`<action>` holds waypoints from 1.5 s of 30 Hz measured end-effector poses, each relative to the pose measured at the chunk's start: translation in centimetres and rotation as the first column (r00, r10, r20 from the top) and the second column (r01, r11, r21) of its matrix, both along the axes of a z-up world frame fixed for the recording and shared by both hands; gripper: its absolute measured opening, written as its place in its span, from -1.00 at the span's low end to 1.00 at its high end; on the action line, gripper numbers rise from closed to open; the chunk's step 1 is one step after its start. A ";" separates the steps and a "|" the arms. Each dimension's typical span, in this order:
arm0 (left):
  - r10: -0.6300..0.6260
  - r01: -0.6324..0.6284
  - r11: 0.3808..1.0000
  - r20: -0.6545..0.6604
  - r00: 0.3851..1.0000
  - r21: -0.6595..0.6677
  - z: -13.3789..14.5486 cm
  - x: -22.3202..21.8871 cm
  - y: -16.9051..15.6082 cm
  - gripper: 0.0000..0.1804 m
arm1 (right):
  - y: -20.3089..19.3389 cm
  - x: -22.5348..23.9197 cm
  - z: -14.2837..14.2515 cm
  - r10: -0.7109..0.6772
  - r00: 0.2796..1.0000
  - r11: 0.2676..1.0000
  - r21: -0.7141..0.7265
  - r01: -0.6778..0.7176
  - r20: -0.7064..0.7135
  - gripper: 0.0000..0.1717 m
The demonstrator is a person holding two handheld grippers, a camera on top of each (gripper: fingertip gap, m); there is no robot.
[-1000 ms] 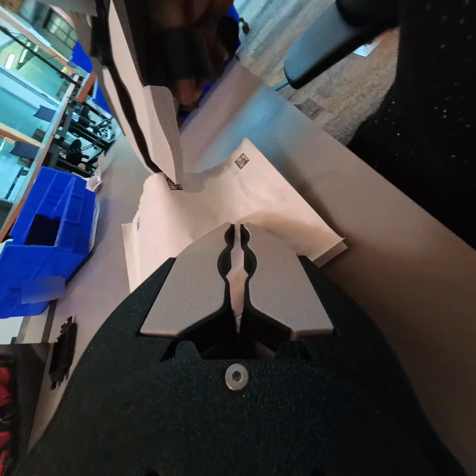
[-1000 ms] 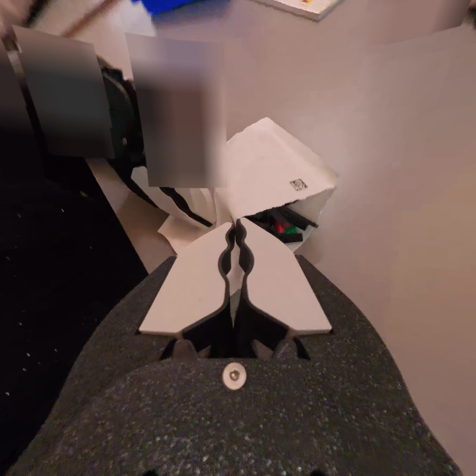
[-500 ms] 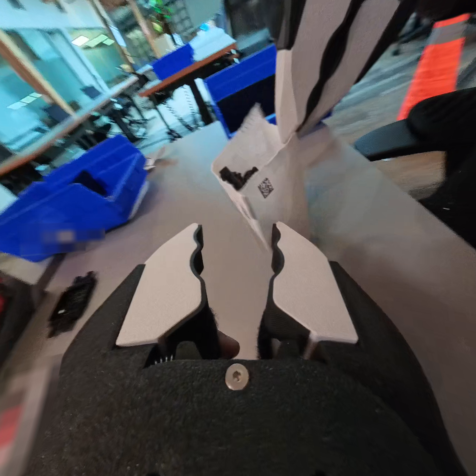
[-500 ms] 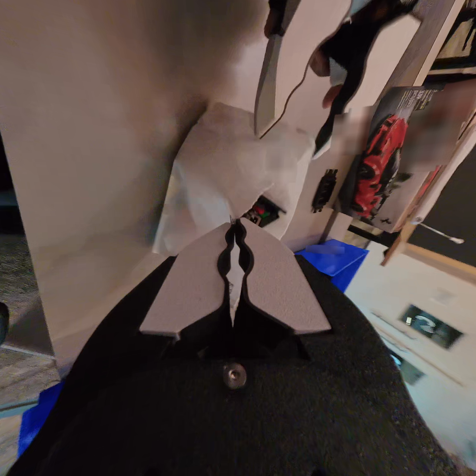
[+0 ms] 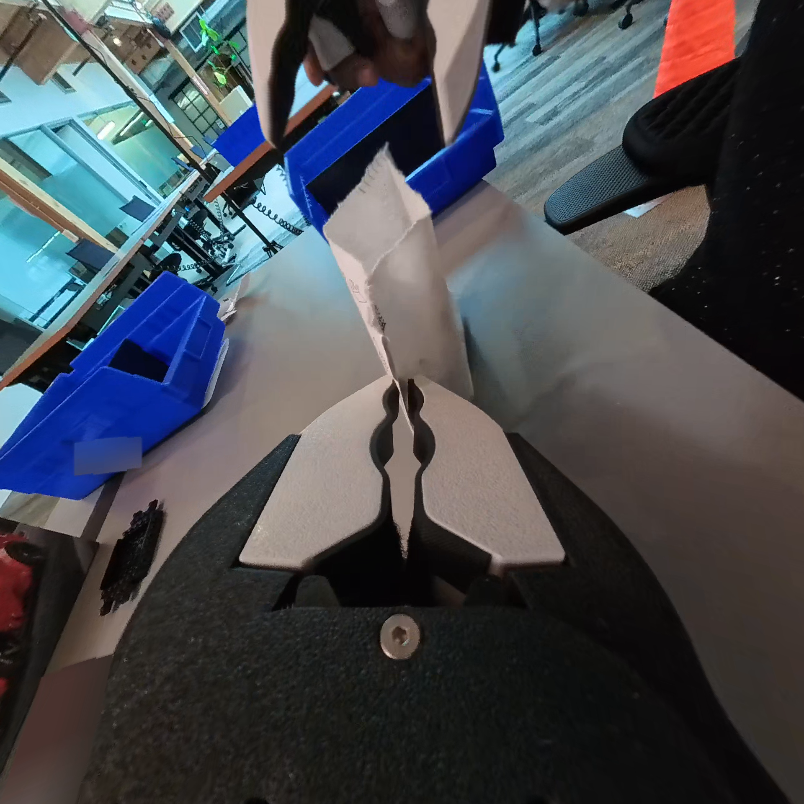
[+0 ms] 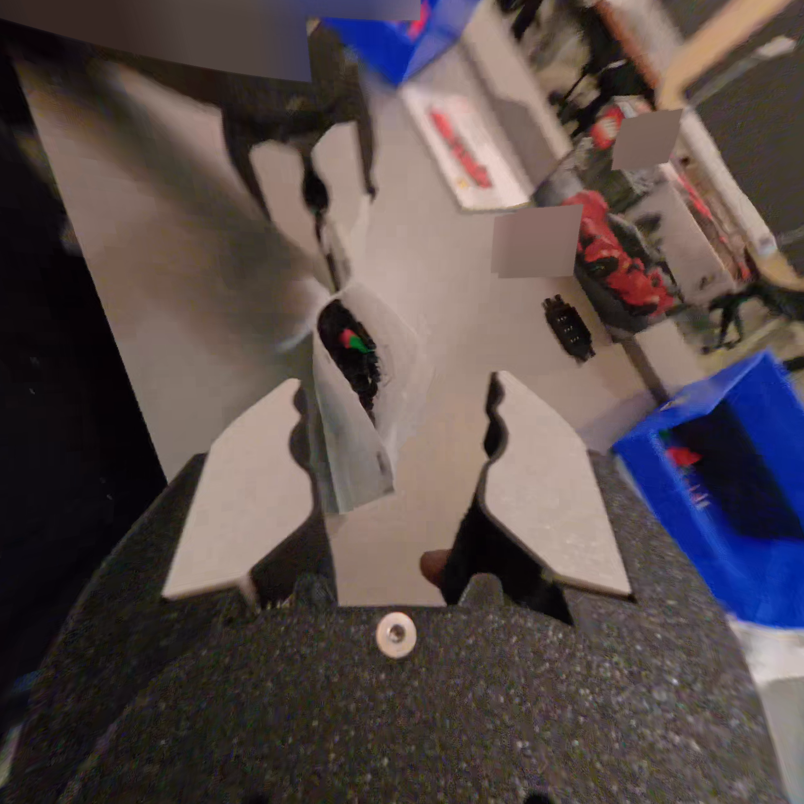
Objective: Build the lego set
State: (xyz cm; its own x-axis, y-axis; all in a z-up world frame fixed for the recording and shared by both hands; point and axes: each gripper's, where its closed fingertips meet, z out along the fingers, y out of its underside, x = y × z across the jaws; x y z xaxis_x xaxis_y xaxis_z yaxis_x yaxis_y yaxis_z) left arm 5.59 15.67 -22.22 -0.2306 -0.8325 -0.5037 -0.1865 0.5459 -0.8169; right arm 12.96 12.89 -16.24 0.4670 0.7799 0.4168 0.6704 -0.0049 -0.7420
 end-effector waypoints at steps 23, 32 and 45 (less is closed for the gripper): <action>-0.019 0.040 0.994 0.204 0.979 -0.098 2.8 0.8 -0.1 -0.90 | -0.9 0.4 -6.1 0.019 0.890 0.991 -0.108 -0.077 -0.456 -1.00; 0.039 -0.039 0.999 0.251 0.967 -0.003 6.5 3.9 0.8 -0.72 | -3.3 7.5 0.8 -0.250 0.825 0.968 -0.098 0.233 -0.508 -1.00; 0.031 -0.037 0.999 0.146 0.989 0.037 3.5 4.5 0.0 -0.72 | -8.5 25.0 7.1 -0.744 0.656 0.668 -0.102 0.738 -0.127 -0.99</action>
State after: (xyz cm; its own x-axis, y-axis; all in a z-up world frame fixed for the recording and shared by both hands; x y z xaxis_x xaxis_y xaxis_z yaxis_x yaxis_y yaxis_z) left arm 10.10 15.62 -18.71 -0.1244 -0.8176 -0.5621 -0.0869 0.5733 -0.8147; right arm 37.99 4.34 -9.10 0.9483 0.1619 0.2728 0.3173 -0.4824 -0.8165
